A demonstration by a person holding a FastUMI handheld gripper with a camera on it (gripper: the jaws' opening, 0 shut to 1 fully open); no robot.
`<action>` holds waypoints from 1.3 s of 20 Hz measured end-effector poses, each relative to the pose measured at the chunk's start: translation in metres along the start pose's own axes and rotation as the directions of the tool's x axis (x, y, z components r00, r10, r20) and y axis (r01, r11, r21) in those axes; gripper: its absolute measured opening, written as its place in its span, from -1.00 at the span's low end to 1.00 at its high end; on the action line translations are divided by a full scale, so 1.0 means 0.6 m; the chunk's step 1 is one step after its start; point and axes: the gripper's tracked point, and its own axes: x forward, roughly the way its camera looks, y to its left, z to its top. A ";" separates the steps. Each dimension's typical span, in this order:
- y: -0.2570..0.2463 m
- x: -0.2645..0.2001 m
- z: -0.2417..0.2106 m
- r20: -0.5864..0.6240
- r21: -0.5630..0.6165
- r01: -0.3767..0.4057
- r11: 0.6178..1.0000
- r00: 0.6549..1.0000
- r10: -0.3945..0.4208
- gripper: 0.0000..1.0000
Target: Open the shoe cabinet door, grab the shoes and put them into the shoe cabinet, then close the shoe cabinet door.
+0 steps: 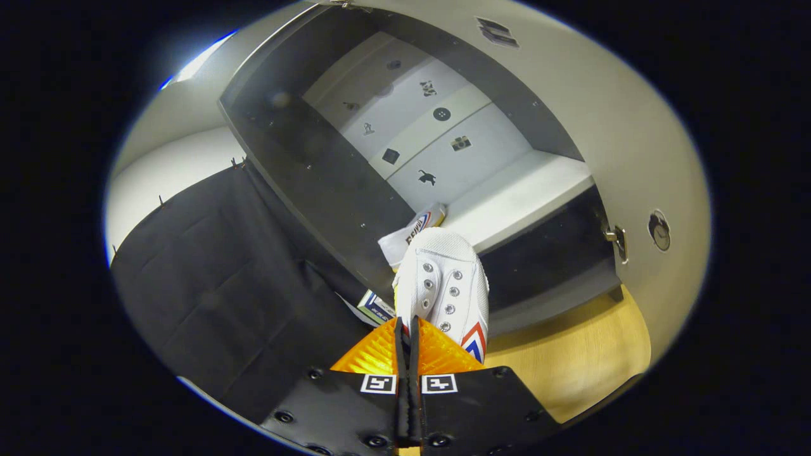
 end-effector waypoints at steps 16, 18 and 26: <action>-0.014 0.158 0.188 0.144 -0.142 0.105 0.984 0.986 -0.085 -0.99; -0.025 0.179 0.201 0.151 -0.165 0.139 0.977 0.982 -0.114 -0.99; -0.084 0.284 0.259 0.170 -0.244 0.273 0.931 0.957 -0.236 -0.99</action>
